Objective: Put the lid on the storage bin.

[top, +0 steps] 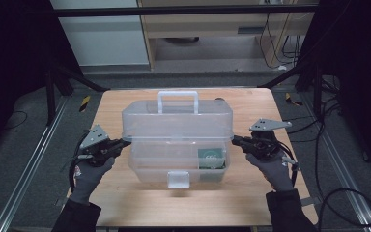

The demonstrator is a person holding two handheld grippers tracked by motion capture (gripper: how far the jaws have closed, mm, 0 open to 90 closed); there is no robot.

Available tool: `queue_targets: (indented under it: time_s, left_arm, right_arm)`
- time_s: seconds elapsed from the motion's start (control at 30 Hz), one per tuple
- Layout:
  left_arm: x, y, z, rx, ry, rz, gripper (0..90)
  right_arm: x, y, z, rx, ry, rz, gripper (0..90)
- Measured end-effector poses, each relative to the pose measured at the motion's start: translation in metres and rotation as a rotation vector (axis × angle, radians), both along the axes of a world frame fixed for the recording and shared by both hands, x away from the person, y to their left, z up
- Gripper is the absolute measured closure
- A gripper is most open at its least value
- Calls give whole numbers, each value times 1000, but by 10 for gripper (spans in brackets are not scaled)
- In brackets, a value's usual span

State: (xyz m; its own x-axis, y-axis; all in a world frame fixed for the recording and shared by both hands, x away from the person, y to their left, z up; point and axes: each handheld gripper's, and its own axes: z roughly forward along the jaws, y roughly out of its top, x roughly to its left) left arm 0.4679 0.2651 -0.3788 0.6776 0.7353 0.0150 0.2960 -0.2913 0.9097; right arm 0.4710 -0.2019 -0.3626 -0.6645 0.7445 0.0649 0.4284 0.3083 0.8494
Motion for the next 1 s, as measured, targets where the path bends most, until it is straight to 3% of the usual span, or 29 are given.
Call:
queue_targets:
  time_s: [0.27,0.37,0.63,0.73,0.8,1.0]
  left_arm:
    - [-2,4,-9,38,14,20,890]
    - [-3,5,-11,33,24,27,887]
    - [-4,6,-19,80,30,38,881]
    - [-4,7,-21,98,38,43,877]
    - [-4,6,-23,109,42,43,880]
    - [-3,8,-30,134,56,47,882]
  right_arm:
    - [-6,1,-8,-18,10,3,900]
    - [-8,2,-8,-42,8,-1,899]
    - [-16,3,-13,-88,7,-12,898]
    - [-20,-1,-16,-83,3,-11,899]
    - [-22,-4,-14,-45,15,4,898]
    - [-19,-3,-26,-67,53,4,897]
